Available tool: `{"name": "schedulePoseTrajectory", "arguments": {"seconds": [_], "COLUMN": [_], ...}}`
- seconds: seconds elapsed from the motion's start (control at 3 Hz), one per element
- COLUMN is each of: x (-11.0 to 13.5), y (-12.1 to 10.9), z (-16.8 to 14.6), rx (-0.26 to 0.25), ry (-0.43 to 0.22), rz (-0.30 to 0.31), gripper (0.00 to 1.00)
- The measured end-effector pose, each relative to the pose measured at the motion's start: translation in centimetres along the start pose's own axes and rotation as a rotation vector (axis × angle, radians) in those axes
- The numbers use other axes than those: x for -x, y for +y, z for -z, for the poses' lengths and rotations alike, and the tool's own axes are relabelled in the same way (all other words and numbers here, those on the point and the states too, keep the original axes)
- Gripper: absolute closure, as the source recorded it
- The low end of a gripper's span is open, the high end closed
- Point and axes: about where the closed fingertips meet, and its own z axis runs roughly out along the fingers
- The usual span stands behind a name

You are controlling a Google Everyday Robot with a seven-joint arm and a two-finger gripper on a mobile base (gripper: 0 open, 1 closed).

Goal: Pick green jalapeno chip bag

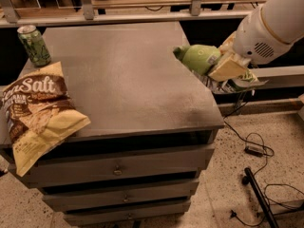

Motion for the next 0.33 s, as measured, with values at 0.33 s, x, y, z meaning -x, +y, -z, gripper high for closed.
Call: {"name": "schedulePoseTrajectory", "arguments": {"seconds": [0.33], "x": [0.00], "y": [0.00], "z": [0.00], "rx": [0.000], "ry": [0.000], "rz": [0.000], "gripper": [1.00]}}
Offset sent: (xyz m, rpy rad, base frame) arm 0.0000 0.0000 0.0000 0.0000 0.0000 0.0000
